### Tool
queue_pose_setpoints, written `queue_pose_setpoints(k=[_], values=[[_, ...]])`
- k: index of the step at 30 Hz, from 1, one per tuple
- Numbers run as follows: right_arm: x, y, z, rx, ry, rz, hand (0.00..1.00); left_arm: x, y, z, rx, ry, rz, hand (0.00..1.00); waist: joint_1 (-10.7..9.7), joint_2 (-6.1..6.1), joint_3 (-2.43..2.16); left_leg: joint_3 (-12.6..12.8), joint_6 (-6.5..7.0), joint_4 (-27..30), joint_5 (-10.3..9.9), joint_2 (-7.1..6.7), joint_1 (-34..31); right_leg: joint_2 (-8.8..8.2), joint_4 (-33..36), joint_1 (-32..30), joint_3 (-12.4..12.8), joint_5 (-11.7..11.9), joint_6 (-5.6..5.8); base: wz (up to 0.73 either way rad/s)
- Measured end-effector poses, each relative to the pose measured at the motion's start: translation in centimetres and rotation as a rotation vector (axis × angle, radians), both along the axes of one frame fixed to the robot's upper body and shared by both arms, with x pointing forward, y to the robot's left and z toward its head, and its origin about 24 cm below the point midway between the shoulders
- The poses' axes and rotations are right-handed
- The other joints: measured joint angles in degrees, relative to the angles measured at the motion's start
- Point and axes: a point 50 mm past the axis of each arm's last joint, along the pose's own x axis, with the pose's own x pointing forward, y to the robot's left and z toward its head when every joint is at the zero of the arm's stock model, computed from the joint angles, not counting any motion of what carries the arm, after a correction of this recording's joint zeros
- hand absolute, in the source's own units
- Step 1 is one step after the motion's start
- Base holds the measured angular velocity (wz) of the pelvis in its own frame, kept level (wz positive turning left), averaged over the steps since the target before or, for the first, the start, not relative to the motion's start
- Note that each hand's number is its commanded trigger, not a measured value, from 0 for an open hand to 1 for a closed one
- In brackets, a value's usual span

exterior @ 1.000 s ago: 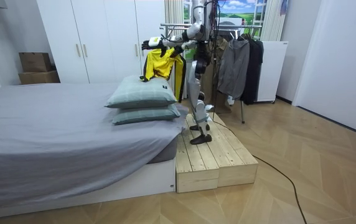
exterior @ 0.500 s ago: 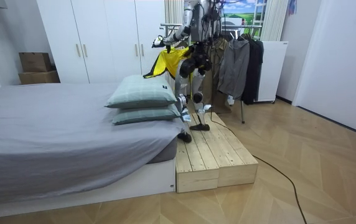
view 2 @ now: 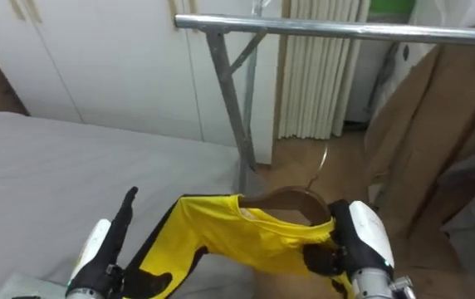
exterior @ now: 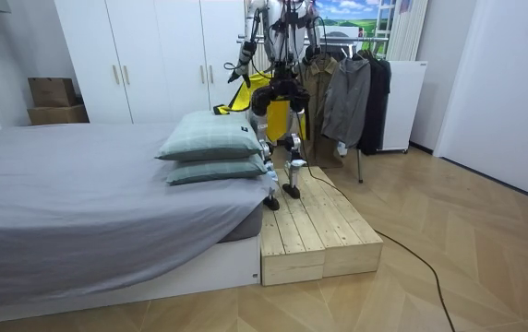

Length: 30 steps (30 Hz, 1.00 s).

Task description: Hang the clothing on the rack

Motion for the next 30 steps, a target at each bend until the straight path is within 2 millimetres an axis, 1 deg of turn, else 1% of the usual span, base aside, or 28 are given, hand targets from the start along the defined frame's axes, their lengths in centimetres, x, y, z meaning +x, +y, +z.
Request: queue_pose_setpoints(k=[1, 2, 3, 4, 7, 8, 10, 11, 13, 14, 16, 17, 18, 21, 23, 24, 30], values=[[0.0, 0.0, 0.0, 0.002, 0.004, 0.003, 1.0, 0.0, 0.0, 0.0, 0.001, -0.001, 0.0, 0.0, 0.05, 0.0, 0.0, 0.76, 0.0, -0.5, 0.0, 0.01, 0.51, 0.0, -0.01, 0.02, 0.01, 0.0, 0.0, -0.54], [0.0, 0.2, -0.1, 0.009, 0.01, 0.011, 1.0, 0.0, 0.0, 0.0, 0.0, -0.002, 0.001, 0.0, 0.35, -0.01, -0.01, 2.31, 0.0, -1.71, 0.0, -0.02, 1.72, 0.0, -0.01, 0.08, -0.36, 0.04, -0.07, -0.59], [0.0, 0.3, -0.1, 0.017, 0.011, 0.013, 1.0, 0.1, 0.1, 0.2, 0.0, -0.007, 0.005, 0.0, 0.76, -0.05, -0.02, 3.51, 0.0, -2.26, 0.0, 0.02, 2.45, -0.2, -0.18, 0.07, -1.94, 0.21, -0.35, -0.58], [0.0, 0.4, -0.1, 0.02, 0.011, 0.015, 1.0, 0.1, 0.2, 0.2, 0.0, -0.011, 0.009, 0.0, 0.9, -0.11, -0.03, 3.98, 0.0, -2.61, 0.0, 0.03, 2.71, -0.29, -0.33, 0.06, -2.65, 0.3, -0.5, -0.45], [0.1, 1.0, -0.2, 0.018, 0.014, 0.039, 1.0, 0.6, 0.5, 0.7, -0.004, -0.033, 0.023, 0.0, 0.37, -0.52, -0.07, 4.76, -0.16, -3.8, 0.12, -0.12, 3.17, 0.2, -1.35, 0.12, -2.08, 0.48, -0.51, -0.2], [0.1, 1.2, -0.2, 0.017, 0.018, 0.048, 1.0, 0.7, 0.5, 0.8, -0.009, -0.038, 0.024, 0.0, 0.44, -0.7, -0.11, 5.47, -0.2, -3.83, 0.15, -0.09, 3.45, 0.94, -1.85, 0.33, -1.36, 0.76, -0.58, -0.3], [0.2, 1.6, -0.2, 0.011, 0.017, 0.068, 1.0, 0.8, 0.5, 0.8, -0.007, -0.038, 0.027, 0.0, 0.33, -0.97, -0.1, 5.78, -0.3, -3.94, 0.21, 0.19, 3.96, 1.24, -2.92, 1.0, -0.76, 1.03, -0.7, -0.24], [0.4, 1.7, 0.1, -0.019, 0.007, 0.083, 1.0, 0.8, 0.5, 0.8, -0.008, -0.038, 0.025, 0.0, -0.05, -1.22, -0.18, 5.86, -0.4, -3.95, 0.27, 0.35, 3.97, 1.45, -3.22, 1.15, -0.67, 1.14, -0.76, -0.08], [0.6, 1.9, 0.8, -0.07, -0.027, 0.111, 1.0, 0.7, 0.5, 0.8, -0.008, -0.034, 0.027, 0.0, -0.53, -1.95, -0.16, 6.44, -0.65, -3.99, 0.41, 0.55, 3.97, 2.05, -3.31, 0.96, -0.24, 1.18, -0.83, -0.15], [0.8, 2.3, 1.6, -0.1, -0.063, 0.132, 1.0, 0.7, 0.7, 0.7, -0.009, -0.03, 0.034, 0.0, -0.68, -2.33, -0.2, 7.13, -0.68, -3.97, 0.43, 0.97, 4.0, 2.48, -3.73, 0.98, 0.39, 1.46, -1.13, -0.26], [1.0, 2.8, 3.1, -0.153, -0.135, 0.163, 1.0, 0.7, 0.8, 0.7, -0.009, -0.03, 0.036, 0.0, -1.73, -2.52, -0.23, 7.16, -0.89, -4.02, 0.54, 1.44, 4.0, 2.82, -5.03, 1.95, 0.73, 2.36, -1.45, -0.18], [1.1, 3.1, 4.2, -0.172, -0.189, 0.181, 1.0, 0.7, 0.8, 0.8, -0.009, -0.032, 0.033, 0.0, -2.72, -2.53, -0.24, 7.16, -0.95, -4.02, 0.58, 2.01, 4.2, 3.15, -6.17, 2.73, 0.75, 2.85, -1.64, -0.08], [1.2, 3.3, 5.0, -0.178, -0.237, 0.193, 1.0, 0.7, 0.7, 0.8, -0.01, -0.031, 0.03, 0.0, -3.06, -2.61, -0.24, 7.17, -1.01, -4.07, 0.61, 2.13, 4.81, 3.61, -7.19, 3.73, 1.05, 3.23, -1.9, -0.12], [1.2, 3.8, 6.3, -0.192, -0.316, 0.217, 1.0, 0.7, 0.7, 0.8, -0.011, -0.031, 0.027, 0.0, -3.86, -2.91, -0.33, 7.11, -1.62, -5.27, 0.97, 2.29, 6.84, 4.45, -8.16, 5.35, 2.33, 3.46, -2.2, -0.22], [1.1, 3.8, 6.8, -0.197, -0.343, 0.229, 1.0, 0.7, 0.6, 0.8, -0.015, -0.038, 0.023, 0.0, -4.27, -3.02, -0.28, 7.1, -1.76, -5.85, 1.06, 2.31, 7.07, 4.79, -8.26, 5.27, 2.73, 3.53, -2.33, -0.16], [1.1, 3.6, 6.9, -0.205, -0.345, 0.233, 1.0, 0.6, 0.5, 0.7, -0.017, -0.034, 0.017, 0.0, -4.54, -3.27, -0.3, 7.1, -1.9, -5.86, 1.14, 2.36, 7.08, 5.03, -8.48, 5.25, 3.21, 3.65, -2.52, -0.17], [0.8, 2.6, 6.8, -0.248, -0.339, 0.212, 1.0, -0.3, 0.7, 0.1, -0.021, 0.005, 0.011, 0.0, -5.27, -3.47, -0.34, 7.13, -2.34, -6.75, 1.39, 2.68, 7.81, 5.8, -9.05, 5.68, 4.22, 4.02, -3.06, -0.08]])
